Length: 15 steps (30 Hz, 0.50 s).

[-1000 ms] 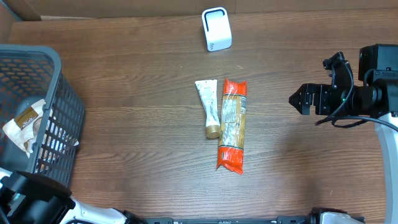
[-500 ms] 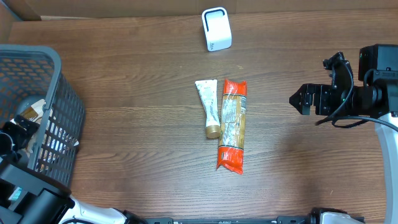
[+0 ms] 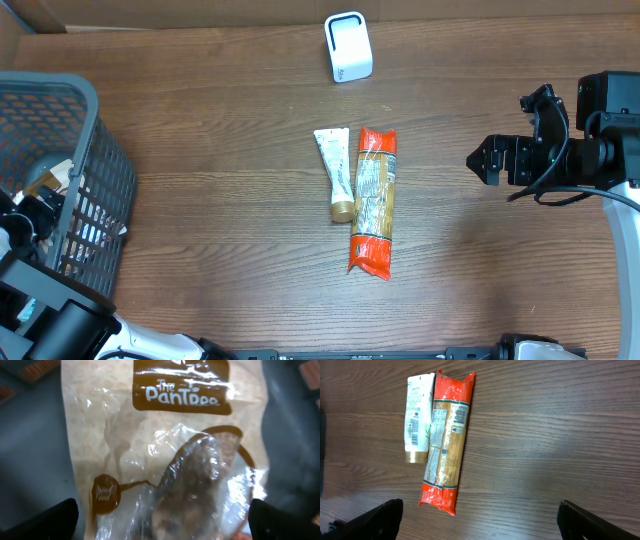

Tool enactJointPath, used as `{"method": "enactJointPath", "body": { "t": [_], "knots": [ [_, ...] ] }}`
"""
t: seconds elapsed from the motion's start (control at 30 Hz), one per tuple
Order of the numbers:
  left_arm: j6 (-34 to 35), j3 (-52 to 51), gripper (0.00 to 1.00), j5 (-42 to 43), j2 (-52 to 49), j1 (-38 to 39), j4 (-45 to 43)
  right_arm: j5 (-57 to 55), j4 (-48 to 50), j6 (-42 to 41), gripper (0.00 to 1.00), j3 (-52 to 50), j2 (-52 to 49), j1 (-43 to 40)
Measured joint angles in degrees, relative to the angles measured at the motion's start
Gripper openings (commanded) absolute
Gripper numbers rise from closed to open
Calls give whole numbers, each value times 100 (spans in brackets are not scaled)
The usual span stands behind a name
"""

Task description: Scan the item barcode

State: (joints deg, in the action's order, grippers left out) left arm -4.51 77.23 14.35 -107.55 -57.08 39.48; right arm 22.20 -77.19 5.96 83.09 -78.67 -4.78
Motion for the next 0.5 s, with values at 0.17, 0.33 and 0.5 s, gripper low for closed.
{"method": "enactJointPath", "body": {
  "t": [0.17, 0.33, 0.5],
  "knots": [
    [-20, -621, 100, 4, 0, 0, -702, -11, 0, 2, 100, 0, 2, 0],
    [-42, -992, 100, 94, 42, 11, -1475, -11, 0, 2, 100, 0, 0, 0],
    [-57, -1296, 100, 133, 105, 118, -2033, -15, -2, 0, 100, 0, 0, 0]
  ]
}}
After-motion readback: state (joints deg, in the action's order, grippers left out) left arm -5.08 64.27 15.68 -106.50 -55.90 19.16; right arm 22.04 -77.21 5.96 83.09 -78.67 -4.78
